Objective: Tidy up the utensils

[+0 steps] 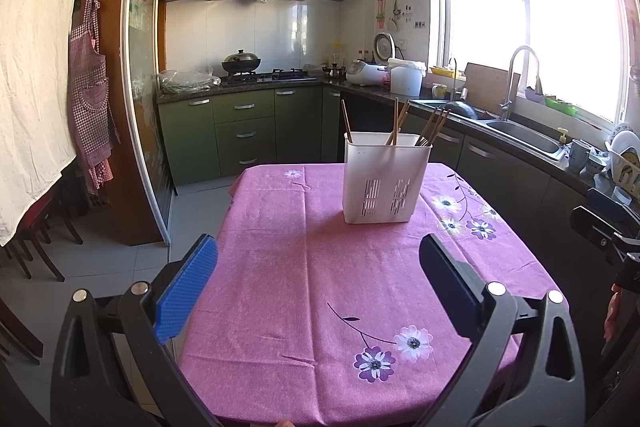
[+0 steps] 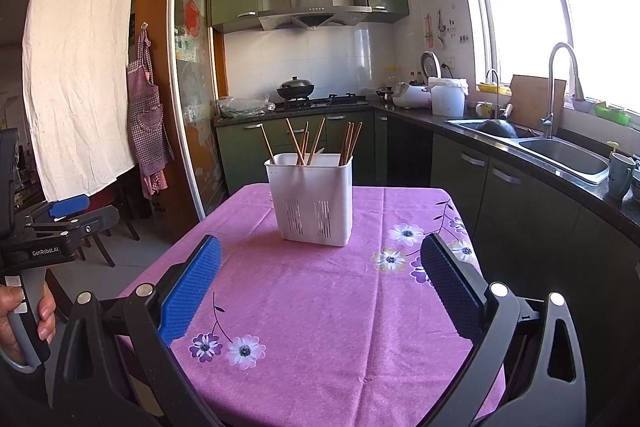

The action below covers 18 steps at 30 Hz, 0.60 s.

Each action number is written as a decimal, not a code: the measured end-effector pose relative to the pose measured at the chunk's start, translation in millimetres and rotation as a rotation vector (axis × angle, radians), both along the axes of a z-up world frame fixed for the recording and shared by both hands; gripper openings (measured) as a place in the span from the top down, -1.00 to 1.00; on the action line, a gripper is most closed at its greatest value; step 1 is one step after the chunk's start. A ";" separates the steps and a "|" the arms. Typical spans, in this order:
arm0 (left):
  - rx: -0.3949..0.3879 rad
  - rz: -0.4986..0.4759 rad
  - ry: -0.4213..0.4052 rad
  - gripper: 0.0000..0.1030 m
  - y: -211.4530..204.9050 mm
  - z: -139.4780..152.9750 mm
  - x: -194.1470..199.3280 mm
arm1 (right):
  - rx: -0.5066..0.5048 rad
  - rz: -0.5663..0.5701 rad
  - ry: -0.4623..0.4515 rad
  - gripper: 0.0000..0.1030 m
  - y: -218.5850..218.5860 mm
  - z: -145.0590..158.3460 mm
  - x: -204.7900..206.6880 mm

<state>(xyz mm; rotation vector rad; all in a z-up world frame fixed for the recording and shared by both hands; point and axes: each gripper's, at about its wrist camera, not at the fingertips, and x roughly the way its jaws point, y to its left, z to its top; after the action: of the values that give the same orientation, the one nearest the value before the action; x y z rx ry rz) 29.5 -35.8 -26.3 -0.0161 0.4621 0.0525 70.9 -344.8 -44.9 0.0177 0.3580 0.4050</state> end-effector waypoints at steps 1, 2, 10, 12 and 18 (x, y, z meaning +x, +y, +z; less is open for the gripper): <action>0.000 0.001 0.000 -0.86 0.1 -0.1 0.2 | 0.001 0.001 0.000 -0.91 0.3 0.1 0.2; 0.000 0.001 0.000 -0.87 0.0 -0.1 0.2 | 0.002 0.002 0.000 -0.91 0.3 0.0 0.1; 0.002 0.002 0.000 -0.86 -0.3 0.1 0.3 | 0.005 0.006 0.006 -0.91 1.5 -0.1 3.8; 0.002 0.002 0.001 -0.86 -0.3 0.0 0.2 | 0.004 0.006 0.006 -0.91 1.8 -0.3 3.8; 0.003 0.002 0.000 -0.86 -0.6 0.2 0.0 | 0.005 0.006 0.006 -0.91 2.4 -0.3 2.9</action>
<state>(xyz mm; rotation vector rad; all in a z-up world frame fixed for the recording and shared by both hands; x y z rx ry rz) 29.5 -36.5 -26.1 -0.0136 0.4619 0.0549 73.8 -342.4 -45.2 0.0230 0.3634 0.4121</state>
